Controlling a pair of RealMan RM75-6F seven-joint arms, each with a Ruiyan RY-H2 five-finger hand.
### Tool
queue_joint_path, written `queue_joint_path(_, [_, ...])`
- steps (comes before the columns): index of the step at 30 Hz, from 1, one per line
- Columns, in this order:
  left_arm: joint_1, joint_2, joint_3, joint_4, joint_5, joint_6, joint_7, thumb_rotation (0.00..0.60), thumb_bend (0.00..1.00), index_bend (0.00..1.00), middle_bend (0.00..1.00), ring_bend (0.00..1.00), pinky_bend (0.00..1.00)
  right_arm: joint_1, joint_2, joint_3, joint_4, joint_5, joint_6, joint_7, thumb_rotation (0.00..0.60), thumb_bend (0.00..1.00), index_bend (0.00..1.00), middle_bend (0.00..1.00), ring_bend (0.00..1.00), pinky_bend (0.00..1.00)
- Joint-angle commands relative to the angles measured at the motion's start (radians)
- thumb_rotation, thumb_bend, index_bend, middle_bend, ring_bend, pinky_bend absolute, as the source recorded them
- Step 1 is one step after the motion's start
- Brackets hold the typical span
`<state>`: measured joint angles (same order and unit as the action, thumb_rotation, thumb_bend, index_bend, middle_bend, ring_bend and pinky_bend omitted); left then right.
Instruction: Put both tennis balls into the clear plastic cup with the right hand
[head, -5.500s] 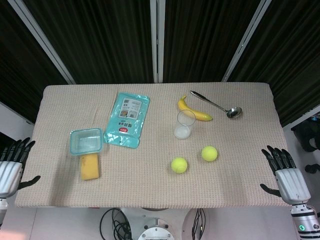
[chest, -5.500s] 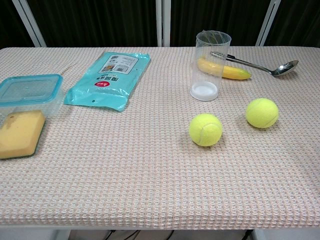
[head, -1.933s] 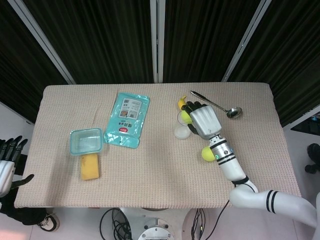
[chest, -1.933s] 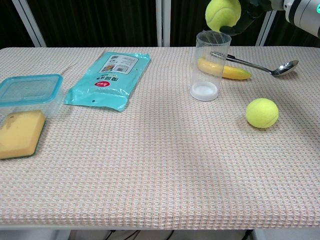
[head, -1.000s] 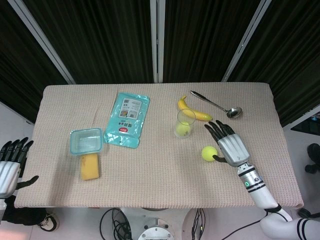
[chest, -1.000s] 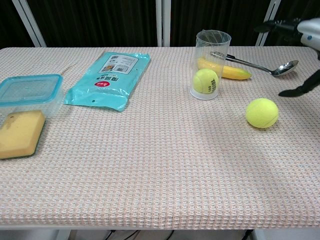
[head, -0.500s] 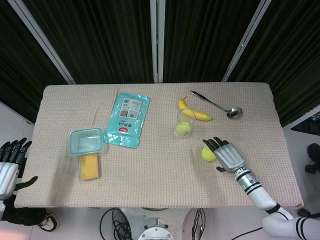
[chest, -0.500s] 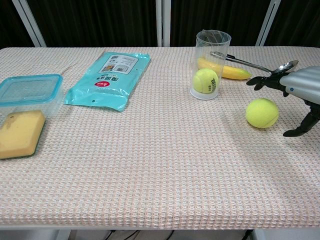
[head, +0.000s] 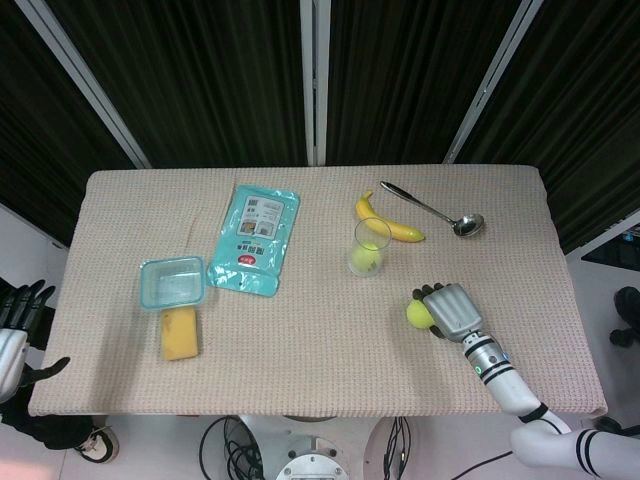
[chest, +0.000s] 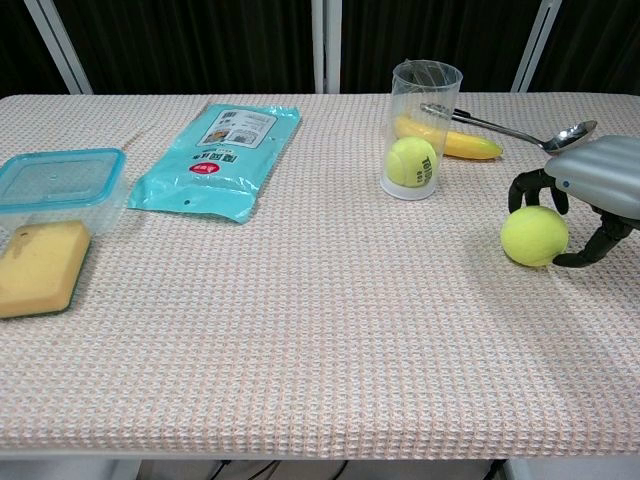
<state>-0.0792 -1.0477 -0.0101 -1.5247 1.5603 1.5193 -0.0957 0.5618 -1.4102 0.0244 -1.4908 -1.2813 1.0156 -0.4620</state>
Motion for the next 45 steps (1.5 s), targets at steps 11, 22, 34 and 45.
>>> queue_joint_path(11, [-0.004, -0.01, -0.006, 0.009, 0.006, 0.006, -0.004, 0.6, 0.0, 0.03, 0.0, 0.0, 0.0, -0.018, 0.118, 0.14, -0.147, -0.173, 0.255, 0.163, 0.6, 0.24, 0.66, 0.58, 0.53, 0.73])
queue_joint_path(22, [-0.003, 0.006, -0.006, 0.037, 0.036, 0.035, -0.07, 0.6, 0.0, 0.03, 0.0, 0.0, 0.0, 0.14, 0.106, 0.318, -0.2, 0.015, 0.136, -0.028, 0.6, 0.29, 0.76, 0.62, 0.57, 0.75])
queue_joint_path(34, [-0.002, -0.001, -0.003, 0.074, 0.038, 0.038, -0.11, 0.6, 0.0, 0.03, 0.0, 0.0, 0.0, 0.266, -0.001, 0.333, -0.096, 0.25, 0.024, -0.153, 0.6, 0.29, 0.69, 0.53, 0.5, 0.68])
queue_joint_path(45, [0.001, -0.004, -0.007, 0.094, 0.027, 0.041, -0.148, 0.6, 0.0, 0.04, 0.0, 0.0, 0.0, 0.284, 0.026, 0.327, -0.166, 0.387, 0.019, -0.154, 0.6, 0.0, 0.0, 0.0, 0.0, 0.0])
